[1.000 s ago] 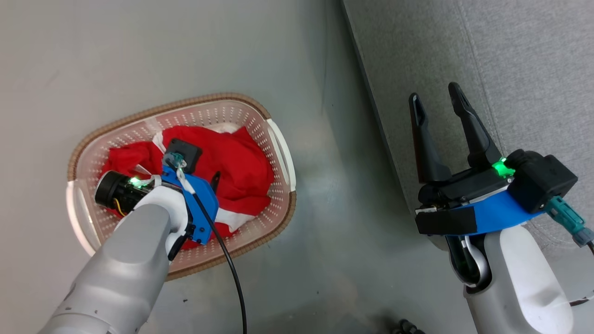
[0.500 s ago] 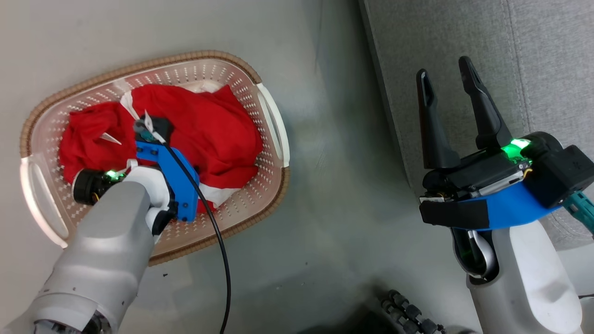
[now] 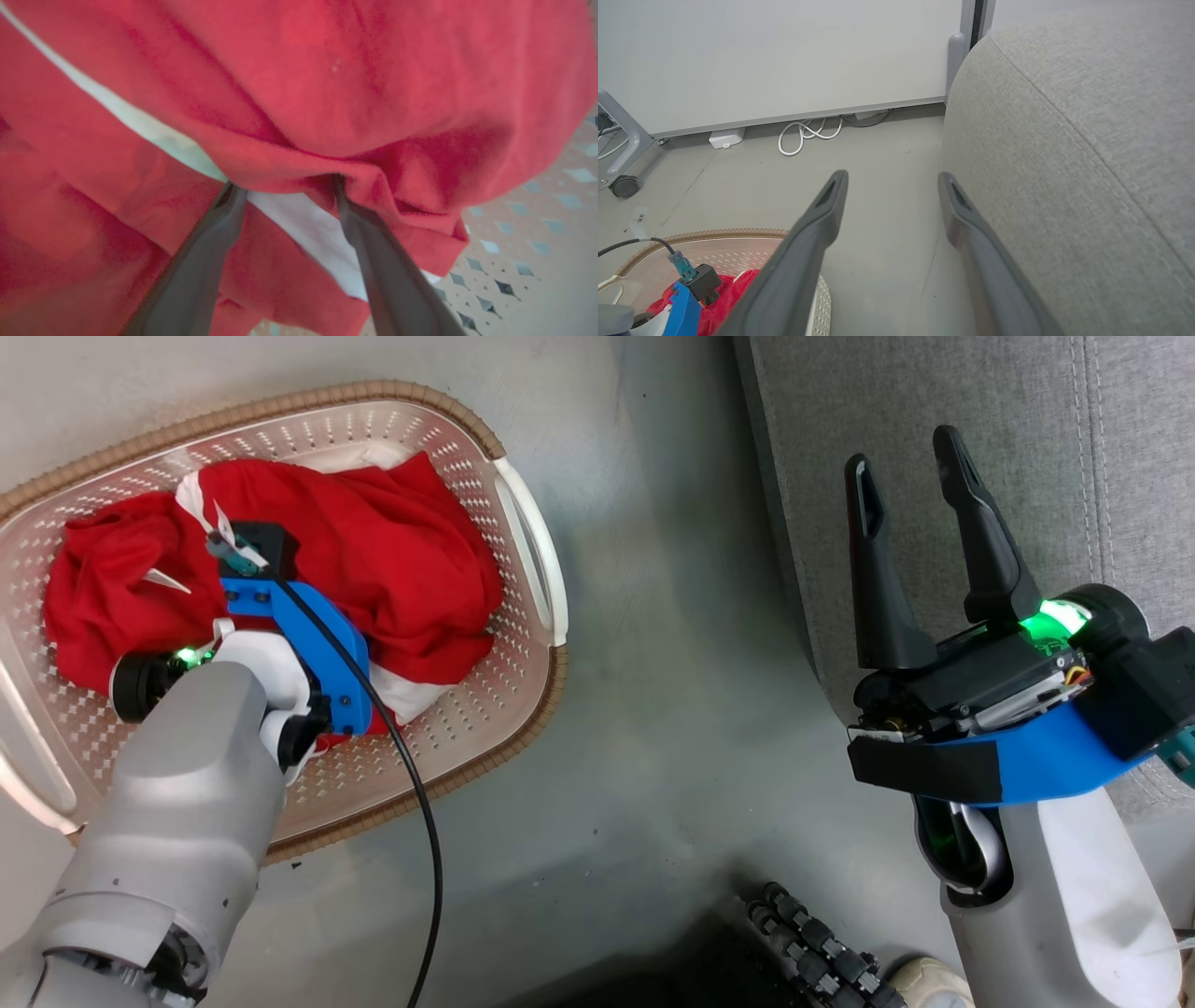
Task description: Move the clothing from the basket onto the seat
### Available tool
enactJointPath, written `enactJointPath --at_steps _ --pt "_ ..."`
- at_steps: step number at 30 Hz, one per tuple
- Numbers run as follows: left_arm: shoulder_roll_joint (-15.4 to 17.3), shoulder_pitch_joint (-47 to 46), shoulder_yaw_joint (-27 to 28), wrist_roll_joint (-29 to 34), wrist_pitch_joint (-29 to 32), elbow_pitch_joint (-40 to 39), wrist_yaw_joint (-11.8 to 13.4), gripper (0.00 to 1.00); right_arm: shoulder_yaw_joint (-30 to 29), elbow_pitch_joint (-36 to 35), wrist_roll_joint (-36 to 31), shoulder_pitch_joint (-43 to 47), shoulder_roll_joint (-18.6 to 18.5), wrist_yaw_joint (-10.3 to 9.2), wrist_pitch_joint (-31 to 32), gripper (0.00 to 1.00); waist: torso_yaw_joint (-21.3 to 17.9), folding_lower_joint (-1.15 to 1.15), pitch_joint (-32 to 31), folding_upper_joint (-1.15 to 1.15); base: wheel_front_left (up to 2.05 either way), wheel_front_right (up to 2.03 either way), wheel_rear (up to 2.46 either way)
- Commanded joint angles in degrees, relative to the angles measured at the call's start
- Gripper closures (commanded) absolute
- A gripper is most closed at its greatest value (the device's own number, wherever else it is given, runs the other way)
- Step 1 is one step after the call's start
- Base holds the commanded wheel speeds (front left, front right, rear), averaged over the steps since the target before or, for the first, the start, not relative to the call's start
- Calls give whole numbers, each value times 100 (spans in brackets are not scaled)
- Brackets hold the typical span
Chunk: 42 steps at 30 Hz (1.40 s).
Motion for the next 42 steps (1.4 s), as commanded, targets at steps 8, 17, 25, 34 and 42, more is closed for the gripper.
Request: enactJointPath --at_steps 8,17,25,34,42 --pt "-84 -191 -93 62 -61 116 80 100 -4 -96 26 -102 -6 1 -24 0 -8 0 83 -1 0 0 0" --pt "-231 -66 -230 98 -408 129 9 100 -57 -8 -73 -110 -6 1 -24 0 94 0 -230 -1 0 0 0" --pt "-472 218 -313 -54 -1052 -122 -15 100 -173 137 -287 53 -8 1 -24 0 435 0 -891 -1 0 0 0" --pt "-574 734 -560 -388 -1753 -649 -18 100 -280 375 -547 296 -9 1 -24 0 900 0 -1858 -1 0 0 0" --pt "-526 1103 -935 -520 -2505 -980 -19 100 -325 585 -661 667 -9 1 -24 0 1158 0 -2777 -1 0 0 0"
